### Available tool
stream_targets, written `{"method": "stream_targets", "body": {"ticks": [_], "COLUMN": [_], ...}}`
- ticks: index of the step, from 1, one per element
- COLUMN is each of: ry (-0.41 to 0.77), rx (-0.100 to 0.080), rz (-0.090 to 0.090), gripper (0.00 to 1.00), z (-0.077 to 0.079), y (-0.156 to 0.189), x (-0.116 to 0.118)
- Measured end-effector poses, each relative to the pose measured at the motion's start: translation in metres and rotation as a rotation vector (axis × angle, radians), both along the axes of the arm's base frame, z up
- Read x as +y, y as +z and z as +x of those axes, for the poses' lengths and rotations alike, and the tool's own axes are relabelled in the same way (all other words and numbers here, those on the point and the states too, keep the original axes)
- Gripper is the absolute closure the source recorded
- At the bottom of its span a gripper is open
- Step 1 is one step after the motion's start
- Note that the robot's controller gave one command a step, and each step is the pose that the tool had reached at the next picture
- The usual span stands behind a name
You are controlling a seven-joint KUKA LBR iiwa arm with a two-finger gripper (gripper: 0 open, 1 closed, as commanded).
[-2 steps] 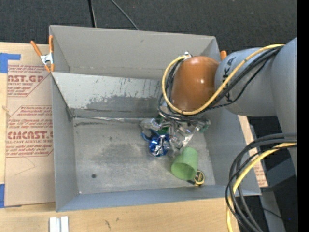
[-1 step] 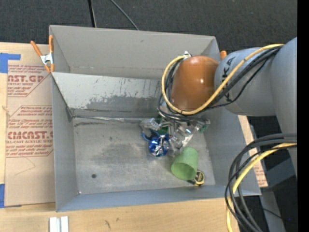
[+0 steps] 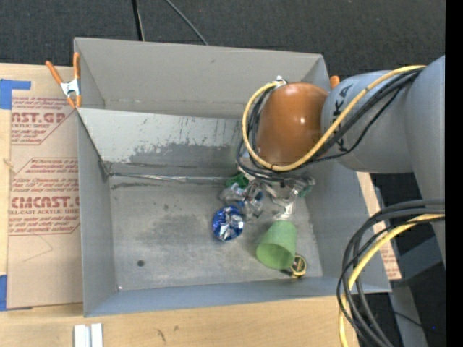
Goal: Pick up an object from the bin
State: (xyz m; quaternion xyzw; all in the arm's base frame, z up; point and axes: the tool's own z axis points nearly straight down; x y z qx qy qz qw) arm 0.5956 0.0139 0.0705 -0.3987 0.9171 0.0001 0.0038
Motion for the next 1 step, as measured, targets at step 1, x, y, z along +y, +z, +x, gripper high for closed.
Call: {"method": "stream_targets", "body": {"ticks": [1], "ry": [-0.002], "rx": [0.004], "rz": [-0.001], "gripper": [1.00], "z": [0.0006], "y": [0.0104], "x": [0.0009]}}
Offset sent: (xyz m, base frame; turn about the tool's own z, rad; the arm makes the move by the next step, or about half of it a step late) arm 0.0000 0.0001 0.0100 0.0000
